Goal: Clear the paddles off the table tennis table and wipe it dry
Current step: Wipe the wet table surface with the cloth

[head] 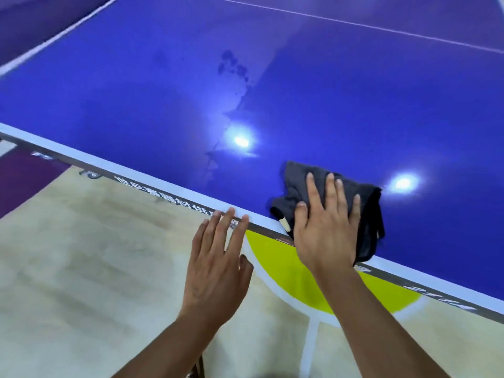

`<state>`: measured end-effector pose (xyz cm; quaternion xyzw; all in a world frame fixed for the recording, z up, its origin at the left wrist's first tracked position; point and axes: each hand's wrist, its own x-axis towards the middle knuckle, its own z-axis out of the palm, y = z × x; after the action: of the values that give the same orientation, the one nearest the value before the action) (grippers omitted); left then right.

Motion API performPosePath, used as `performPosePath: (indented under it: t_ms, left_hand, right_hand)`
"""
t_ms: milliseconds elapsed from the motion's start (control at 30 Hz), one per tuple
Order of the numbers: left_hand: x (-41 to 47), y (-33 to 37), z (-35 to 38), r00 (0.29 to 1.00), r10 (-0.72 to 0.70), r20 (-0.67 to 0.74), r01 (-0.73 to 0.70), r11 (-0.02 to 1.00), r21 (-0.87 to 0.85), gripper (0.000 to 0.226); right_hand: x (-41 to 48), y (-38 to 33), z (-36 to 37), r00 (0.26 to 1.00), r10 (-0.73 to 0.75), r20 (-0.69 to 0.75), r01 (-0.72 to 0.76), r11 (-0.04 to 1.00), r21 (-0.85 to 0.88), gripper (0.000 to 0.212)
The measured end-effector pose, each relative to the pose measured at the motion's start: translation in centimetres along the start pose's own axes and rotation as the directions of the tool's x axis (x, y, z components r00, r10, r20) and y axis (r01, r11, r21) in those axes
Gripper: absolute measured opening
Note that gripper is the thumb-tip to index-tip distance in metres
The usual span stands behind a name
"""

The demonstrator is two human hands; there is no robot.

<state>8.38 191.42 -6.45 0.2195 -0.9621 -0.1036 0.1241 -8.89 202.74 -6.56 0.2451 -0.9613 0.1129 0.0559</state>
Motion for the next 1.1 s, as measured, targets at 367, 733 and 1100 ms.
performPosePath:
  t_ms: [367, 733, 1100]
  left_hand:
    - [5.5, -15.4, -3.2, 0.997, -0.048, -0.061, 0.049, 0.999, 0.007, 0.05]
    - [13.7, -20.4, -4.4, 0.995, 0.072, 0.063, -0.072, 0.997, -0.011, 0.054]
    - [26.6, -20.8, -2.1, 0.986, 0.126, 0.112, -0.123, 0.992, -0.034, 0.052]
  right_hand:
    - [1.8, -17.9, 3.5, 0.997, -0.07, 0.022, 0.068, 0.995, 0.074, 0.061]
    - [10.7, -21.1, 4.8, 0.991, 0.069, 0.115, -0.074, 0.997, 0.034, 0.065]
    - [28.9, -18.5, 7.4, 0.98, 0.145, 0.133, -0.149, 0.989, 0.014, 0.063]
